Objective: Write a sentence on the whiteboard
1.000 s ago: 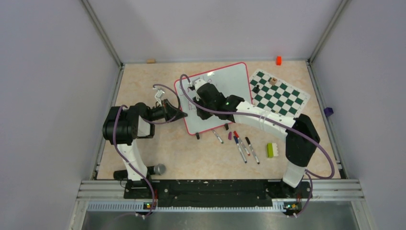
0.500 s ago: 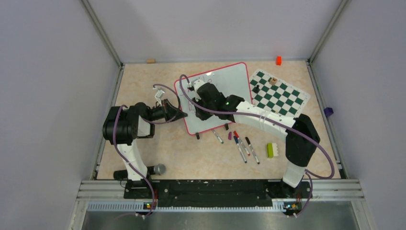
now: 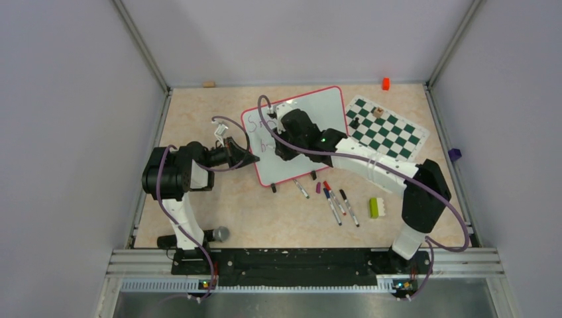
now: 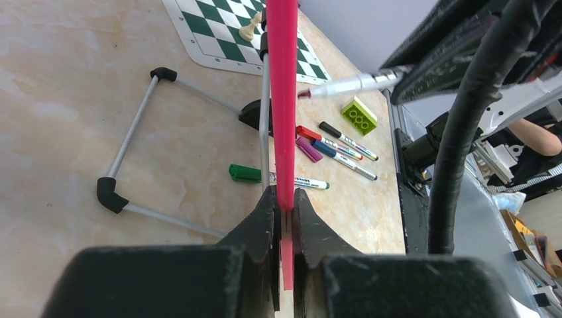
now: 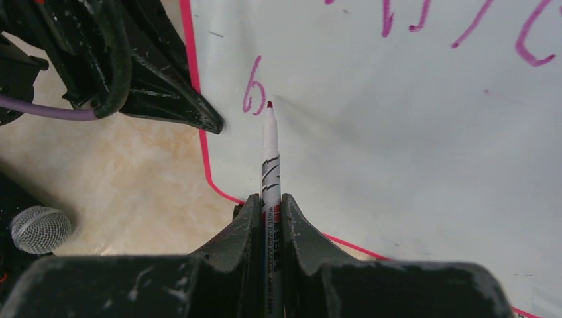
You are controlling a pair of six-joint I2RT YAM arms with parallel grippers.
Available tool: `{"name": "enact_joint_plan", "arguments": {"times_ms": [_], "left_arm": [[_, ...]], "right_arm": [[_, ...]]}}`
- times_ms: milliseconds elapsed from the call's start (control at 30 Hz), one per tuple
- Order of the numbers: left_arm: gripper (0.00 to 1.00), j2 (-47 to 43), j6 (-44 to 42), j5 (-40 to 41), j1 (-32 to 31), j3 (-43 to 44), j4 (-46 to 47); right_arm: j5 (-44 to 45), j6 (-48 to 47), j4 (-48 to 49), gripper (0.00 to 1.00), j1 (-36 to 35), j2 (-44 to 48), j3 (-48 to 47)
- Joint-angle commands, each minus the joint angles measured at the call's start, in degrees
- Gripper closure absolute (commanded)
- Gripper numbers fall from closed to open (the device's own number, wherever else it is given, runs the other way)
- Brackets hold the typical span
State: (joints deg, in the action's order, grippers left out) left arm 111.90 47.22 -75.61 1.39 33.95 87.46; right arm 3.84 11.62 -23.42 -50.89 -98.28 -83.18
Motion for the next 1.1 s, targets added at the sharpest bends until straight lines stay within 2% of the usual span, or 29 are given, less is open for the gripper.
{"name": "enact_joint_plan", "arguments": {"times_ms": [0,367,1067], "left_arm": [[1.00,0.3,-2.2,-4.4,-1.1,0.4,5.2],[1.00,0.4,-2.2,-4.4,-1.1,0.4,5.3],[1.00,0.6,-2.2,-4.4,-1.1,0.6,5.3]], "right_arm": [[-0.3,0.8,2.3,1.00,1.9,3.3,0.6],[-2.0,1.1,2.3,1.00,3.0,2.2,0.6],[3.3,2.1,-1.2,1.00,4.8,1.9,0.7]]}}
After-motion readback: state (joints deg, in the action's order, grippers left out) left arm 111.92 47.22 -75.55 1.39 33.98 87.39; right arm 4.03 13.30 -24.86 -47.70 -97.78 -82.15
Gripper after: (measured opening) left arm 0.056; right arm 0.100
